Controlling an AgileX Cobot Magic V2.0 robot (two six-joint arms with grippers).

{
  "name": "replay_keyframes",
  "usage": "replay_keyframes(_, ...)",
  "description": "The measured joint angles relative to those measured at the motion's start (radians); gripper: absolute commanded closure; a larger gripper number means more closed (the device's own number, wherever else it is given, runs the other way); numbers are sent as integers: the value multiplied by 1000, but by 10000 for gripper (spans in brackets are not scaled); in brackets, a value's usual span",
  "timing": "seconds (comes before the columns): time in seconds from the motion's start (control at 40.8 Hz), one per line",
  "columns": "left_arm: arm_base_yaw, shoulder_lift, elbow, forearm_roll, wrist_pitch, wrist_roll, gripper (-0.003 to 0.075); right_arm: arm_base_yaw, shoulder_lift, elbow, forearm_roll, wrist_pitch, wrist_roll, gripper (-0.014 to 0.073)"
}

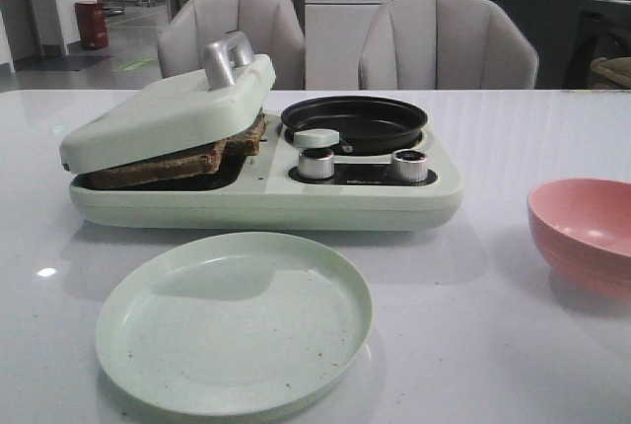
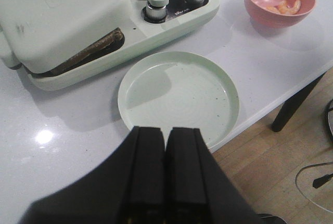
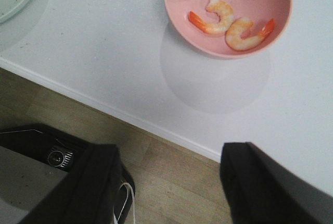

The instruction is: Make breakfast with bread and shrimp

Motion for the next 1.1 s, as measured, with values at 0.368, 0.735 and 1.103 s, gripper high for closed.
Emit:
replay_keyframes(0.368,0,0,0,0,0,2,622,-330,274,-197,127,-39,-131,77)
replay_keyframes(0.735,0,0,0,0,0,2,622,-638,624,-274,400,-207,-348,78)
replay_keyframes(1.103,0,0,0,0,0,2,622,-638,917,-276,411,-455,-365,93)
